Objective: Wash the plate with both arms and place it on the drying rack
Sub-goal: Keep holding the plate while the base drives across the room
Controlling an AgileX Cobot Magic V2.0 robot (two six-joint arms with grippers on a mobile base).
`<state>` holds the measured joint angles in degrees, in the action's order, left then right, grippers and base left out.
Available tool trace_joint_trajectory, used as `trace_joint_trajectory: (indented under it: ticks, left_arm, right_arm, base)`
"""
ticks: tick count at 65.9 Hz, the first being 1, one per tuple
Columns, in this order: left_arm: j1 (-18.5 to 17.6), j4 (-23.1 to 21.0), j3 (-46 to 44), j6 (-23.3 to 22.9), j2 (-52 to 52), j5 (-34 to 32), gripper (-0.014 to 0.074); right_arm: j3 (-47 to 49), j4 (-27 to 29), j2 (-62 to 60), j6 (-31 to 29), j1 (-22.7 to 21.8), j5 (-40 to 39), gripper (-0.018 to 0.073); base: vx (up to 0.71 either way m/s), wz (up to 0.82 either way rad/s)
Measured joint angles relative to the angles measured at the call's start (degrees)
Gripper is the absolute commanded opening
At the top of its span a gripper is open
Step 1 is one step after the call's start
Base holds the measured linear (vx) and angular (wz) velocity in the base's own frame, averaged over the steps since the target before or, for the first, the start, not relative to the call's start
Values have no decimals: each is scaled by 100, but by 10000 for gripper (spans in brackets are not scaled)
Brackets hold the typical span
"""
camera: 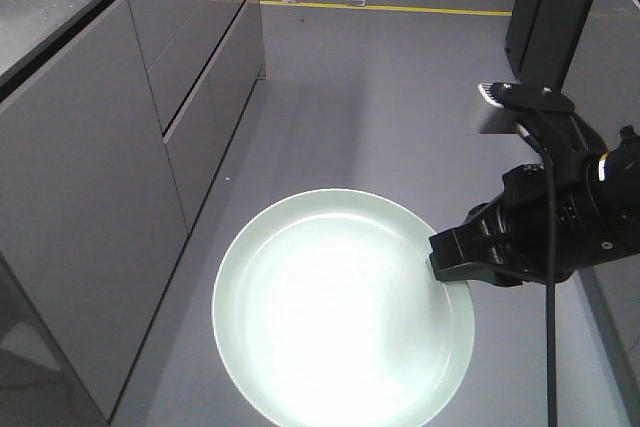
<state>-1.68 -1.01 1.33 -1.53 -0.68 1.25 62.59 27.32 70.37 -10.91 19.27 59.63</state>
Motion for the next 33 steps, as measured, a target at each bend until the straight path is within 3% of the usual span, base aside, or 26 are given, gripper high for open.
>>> trace_joint_trajectory:
  ticks: [33]
  left_arm:
    - [0, 0, 0, 0, 0, 0, -7]
  right_arm:
    - [0, 0, 0, 0, 0, 0, -9]
  base:
    - [22, -3]
